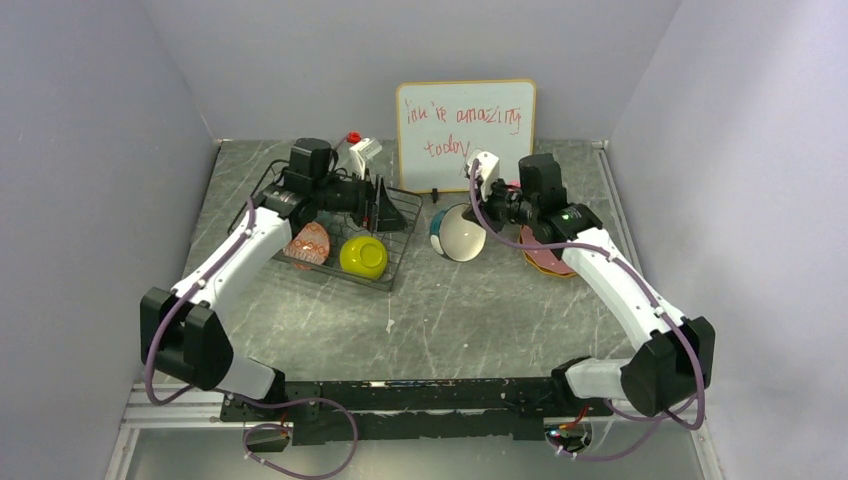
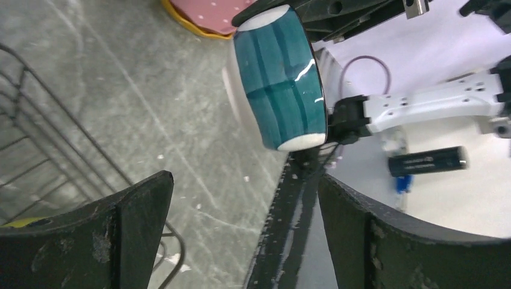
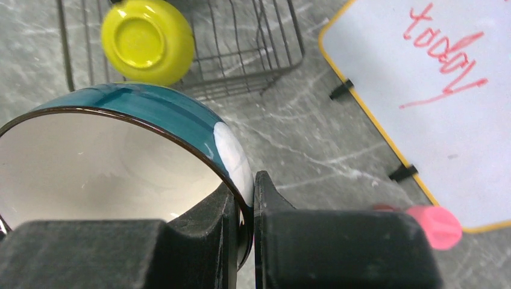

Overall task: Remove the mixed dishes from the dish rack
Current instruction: Pick up the bowl from the dish rack, then place the bowl at the center of the board.

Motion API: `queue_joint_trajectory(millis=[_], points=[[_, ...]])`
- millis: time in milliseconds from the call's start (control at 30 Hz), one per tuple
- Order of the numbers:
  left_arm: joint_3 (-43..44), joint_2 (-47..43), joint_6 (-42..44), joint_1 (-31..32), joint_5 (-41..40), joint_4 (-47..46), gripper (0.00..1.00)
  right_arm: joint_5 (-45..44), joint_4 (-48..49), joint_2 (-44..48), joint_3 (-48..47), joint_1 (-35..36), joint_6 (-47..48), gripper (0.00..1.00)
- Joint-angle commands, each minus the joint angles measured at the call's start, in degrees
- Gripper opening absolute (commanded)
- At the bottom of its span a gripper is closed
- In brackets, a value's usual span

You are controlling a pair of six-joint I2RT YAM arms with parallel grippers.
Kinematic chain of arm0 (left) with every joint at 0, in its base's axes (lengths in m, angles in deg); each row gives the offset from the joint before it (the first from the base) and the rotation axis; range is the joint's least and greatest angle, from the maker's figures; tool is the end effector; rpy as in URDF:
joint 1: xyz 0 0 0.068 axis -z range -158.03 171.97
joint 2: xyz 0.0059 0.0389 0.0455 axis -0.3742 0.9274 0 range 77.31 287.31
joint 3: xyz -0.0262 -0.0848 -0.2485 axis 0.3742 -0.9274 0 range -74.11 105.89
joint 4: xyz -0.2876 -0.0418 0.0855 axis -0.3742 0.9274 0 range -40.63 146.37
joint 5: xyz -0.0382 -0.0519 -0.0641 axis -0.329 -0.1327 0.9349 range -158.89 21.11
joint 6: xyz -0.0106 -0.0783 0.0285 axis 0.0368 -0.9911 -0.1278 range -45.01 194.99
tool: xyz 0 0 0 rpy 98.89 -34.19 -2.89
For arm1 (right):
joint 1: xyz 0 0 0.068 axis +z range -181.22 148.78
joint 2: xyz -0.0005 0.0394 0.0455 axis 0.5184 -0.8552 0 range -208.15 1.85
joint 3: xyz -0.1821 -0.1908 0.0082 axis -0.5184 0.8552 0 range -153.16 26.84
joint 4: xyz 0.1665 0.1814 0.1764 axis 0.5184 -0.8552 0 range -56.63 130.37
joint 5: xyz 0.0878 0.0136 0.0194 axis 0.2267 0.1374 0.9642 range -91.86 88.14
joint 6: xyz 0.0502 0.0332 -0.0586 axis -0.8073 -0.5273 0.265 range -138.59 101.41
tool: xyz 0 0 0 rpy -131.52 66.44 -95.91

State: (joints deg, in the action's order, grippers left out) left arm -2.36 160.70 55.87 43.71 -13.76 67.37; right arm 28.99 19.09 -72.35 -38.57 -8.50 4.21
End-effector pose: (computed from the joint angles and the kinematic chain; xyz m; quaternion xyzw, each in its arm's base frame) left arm 0.3368 -0.1992 0.3096 0.2501 0.7608 -0.5304 0.2779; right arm 0.3210 0.1755 0.3050 -0.4456 0.7186 0.2301 0.4817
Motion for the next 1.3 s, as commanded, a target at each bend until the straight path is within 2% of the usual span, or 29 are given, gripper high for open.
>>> queue_joint_trajectory(millis=[0, 200, 467, 800, 1267], points=[[4.22, -4.44, 10.97, -0.02, -8.5, 6.56, 0.94, -6.97, -4.12, 1.12, -0.69, -0.54, 2.89, 0.0], [6.81, -6.57, 16.45, -0.86, -18.71, 11.38, 0.94, -16.88, -8.79, -5.35, -3.09, -1.3, 2.14, 0.0], [6.09, -10.08, 18.4, -2.96, -24.86, 11.94, 0.94, -20.34, -13.77, -20.52, -13.19, -2.56, 2.15, 0.0], [4.32, -13.75, 21.77, -4.28, -26.78, 11.47, 0.94, -19.66, -18.96, -37.79, -27.66, -4.61, 3.5, 0.0], [4.01, -15.1, 22.68, -5.06, -27.22, 11.09, 0.94, -19.04, -20.73, -46.77, -34.0, -5.2, 4.87, 0.0]])
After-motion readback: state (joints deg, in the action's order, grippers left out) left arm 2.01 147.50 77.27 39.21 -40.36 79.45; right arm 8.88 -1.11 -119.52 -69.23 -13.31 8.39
